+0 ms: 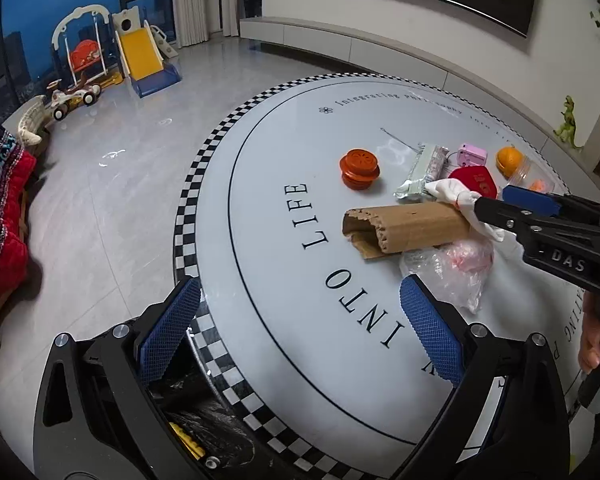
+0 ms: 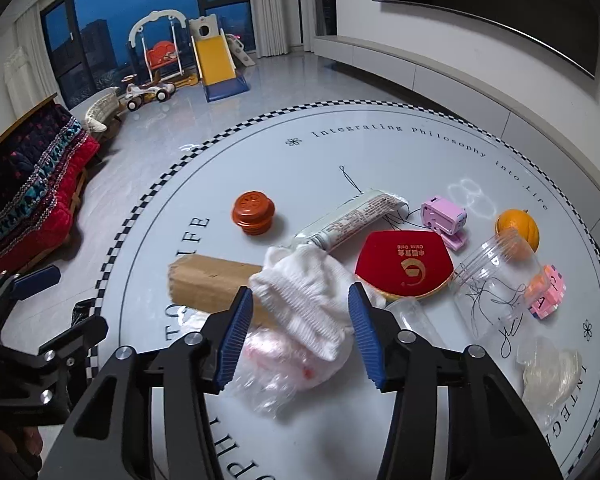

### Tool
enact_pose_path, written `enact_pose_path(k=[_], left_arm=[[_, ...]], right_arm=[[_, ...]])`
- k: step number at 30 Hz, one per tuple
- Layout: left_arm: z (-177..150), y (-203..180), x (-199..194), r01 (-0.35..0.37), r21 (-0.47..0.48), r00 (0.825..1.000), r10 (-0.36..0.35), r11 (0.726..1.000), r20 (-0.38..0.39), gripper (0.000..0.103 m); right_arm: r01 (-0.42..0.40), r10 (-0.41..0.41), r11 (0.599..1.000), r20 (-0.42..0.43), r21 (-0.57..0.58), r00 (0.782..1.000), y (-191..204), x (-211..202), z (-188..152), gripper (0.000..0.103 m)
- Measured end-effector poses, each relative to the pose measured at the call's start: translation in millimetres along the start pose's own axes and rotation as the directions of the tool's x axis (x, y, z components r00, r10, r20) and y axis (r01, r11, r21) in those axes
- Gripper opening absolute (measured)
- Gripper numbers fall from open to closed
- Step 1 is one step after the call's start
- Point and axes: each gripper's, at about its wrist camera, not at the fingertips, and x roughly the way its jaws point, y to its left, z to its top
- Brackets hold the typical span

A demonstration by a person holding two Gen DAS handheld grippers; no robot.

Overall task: Collect trash
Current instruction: 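Grasp the white cloth with the right gripper, then grasp the clear plastic bag with the left gripper while the right holds the cloth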

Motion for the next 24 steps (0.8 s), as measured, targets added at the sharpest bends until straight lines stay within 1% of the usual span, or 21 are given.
enact_pose_path(k=[3, 5, 6, 7, 8, 9, 13, 18, 24], left_arm=[[0.3, -14.8, 3.2, 0.039, 0.033, 0.999, -0.039, 0.999, -0.008, 0.097], [-2.7, -26.6, 3.6, 0.058, 0.060, 0.998, -0.057, 0.997, -0.015, 0.097], [-4.1, -31.8, 4.3, 0.069, 0.067, 0.998, -0.067, 0.995, -0.020, 0.097], [-5.5, -37.7, 5.2, 0.082, 0.074, 0.996, -0.080, 0.994, -0.026, 0.097], [-6.5, -42.8, 6.5, 0.092, 0.080, 0.995, -0.089, 0.993, -0.034, 0.097], [-7.4, -46.6, 7.5, 0.097, 0.083, 0.995, -0.094, 0.992, -0.039, 0.097], [-7.8, -65.3, 13.0, 0.121, 0.097, 0.991, -0.115, 0.988, -0.063, 0.097], [-6.5, -84.0, 20.8, 0.143, 0.105, 0.987, -0.135, 0.984, -0.081, 0.097], [-4.2, -100.4, 44.0, 0.168, 0.063, 0.981, -0.160, 0.984, -0.114, 0.097]], right_arm=[[-0.010, 0.010, 1.000, -0.017, -0.010, 1.000, -2.6, 9.6, 4.1, 0.045], [-0.029, 0.029, 1.000, -0.033, -0.010, 0.999, -4.3, 14.7, 6.2, 0.038], [-0.045, 0.045, 0.999, -0.045, -0.008, 0.998, -5.1, 17.4, 5.9, 0.027], [-0.057, 0.057, 0.998, -0.053, -0.006, 0.997, -5.5, 19.0, 5.7, 0.012], [-0.069, 0.069, 0.998, -0.058, -0.002, 0.996, -6.0, 19.4, 5.5, 0.007], [-0.076, 0.076, 0.997, -0.054, 0.001, 0.996, -6.4, 17.8, 5.2, 0.007], [-0.061, 0.061, 0.998, 0.014, -0.003, 0.998, -8.9, -2.9, 5.7, 0.006], [-0.060, 0.059, 0.998, 0.057, 0.010, 0.997, -22.4, -21.3, 9.0, 0.006], [-0.070, 0.066, 0.997, 0.093, 0.045, 0.994, -40.3, -33.9, 8.0, 0.006]])
